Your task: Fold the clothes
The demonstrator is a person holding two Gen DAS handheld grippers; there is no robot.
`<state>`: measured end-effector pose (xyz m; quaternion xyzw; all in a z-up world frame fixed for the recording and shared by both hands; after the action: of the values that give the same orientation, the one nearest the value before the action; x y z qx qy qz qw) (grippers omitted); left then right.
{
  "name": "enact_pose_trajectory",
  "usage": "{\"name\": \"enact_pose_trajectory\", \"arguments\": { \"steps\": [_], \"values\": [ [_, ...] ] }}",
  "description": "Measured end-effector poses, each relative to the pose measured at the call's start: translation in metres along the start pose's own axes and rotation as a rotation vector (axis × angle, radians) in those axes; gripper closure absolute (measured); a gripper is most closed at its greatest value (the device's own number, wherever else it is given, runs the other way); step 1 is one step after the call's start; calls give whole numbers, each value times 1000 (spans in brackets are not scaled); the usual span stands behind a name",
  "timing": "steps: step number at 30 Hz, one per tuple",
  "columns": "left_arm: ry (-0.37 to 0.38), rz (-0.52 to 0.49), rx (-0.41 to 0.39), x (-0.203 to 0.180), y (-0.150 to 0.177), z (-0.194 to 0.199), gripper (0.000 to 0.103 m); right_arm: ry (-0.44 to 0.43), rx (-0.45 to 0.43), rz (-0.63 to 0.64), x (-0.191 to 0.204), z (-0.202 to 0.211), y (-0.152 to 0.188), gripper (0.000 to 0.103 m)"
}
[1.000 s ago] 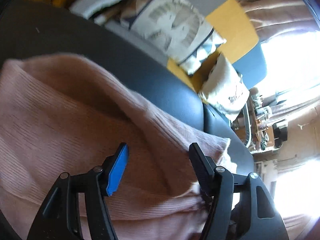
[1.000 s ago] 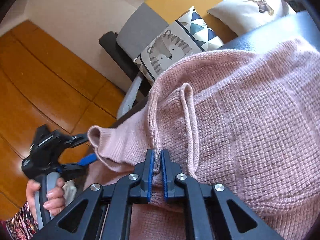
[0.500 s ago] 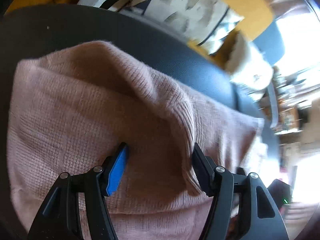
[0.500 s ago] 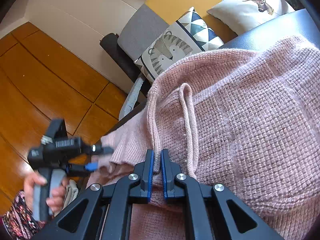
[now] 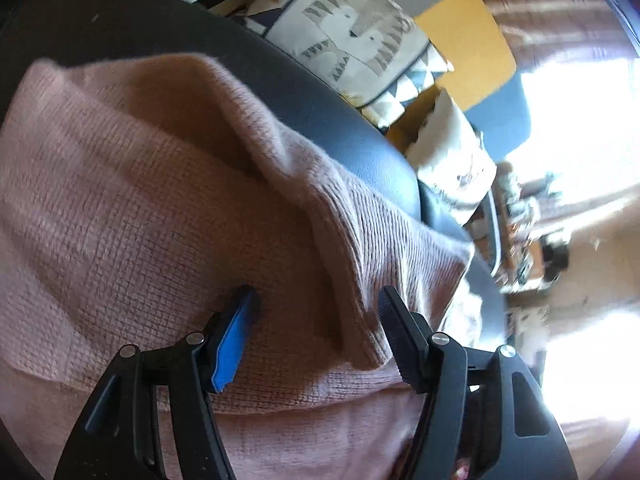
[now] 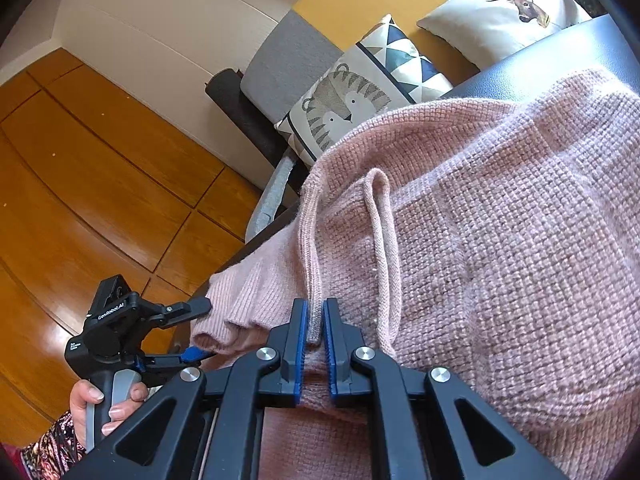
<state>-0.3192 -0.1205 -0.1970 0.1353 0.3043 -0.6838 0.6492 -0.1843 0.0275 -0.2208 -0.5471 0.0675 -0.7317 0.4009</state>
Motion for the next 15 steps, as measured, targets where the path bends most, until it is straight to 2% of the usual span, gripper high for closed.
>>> {"name": "enact_pose_trajectory", "arguments": {
  "steps": [2, 3, 4, 6, 11, 15],
  "values": [
    [-57, -80, 13, -4, -2, -3, 61, -6, -1, 2, 1, 0, 0, 93],
    [-73, -107, 22, -3, -3, -4, 77, -6, -1, 3, 2, 0, 0, 92],
    [-88, -134, 30, -2, -4, -4, 84, -2, 0, 6, 3, 0, 1, 92],
    [-53, -153, 47, 4, -5, 2, 94, 10, 4, 15, 4, -1, 1, 94],
    [6, -161, 33, 12, -10, 18, 97, -8, -15, 27, 8, 2, 0, 96],
    [49, -134, 24, 22, 1, 18, 97, -22, -16, 31, 10, 2, 0, 96]
  ]
}}
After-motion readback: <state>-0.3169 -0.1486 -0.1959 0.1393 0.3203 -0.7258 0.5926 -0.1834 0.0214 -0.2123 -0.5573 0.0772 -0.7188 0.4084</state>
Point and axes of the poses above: each gripper's, at about its wrist camera, not at the fingertips, and z roughly against the way its jaws point, x to its left, y to its underside, the point moved 4 cm from there along -z, roughly the way its jaws point, and after that the axes turned 2 degrees about -y, right-handed, at the moved point
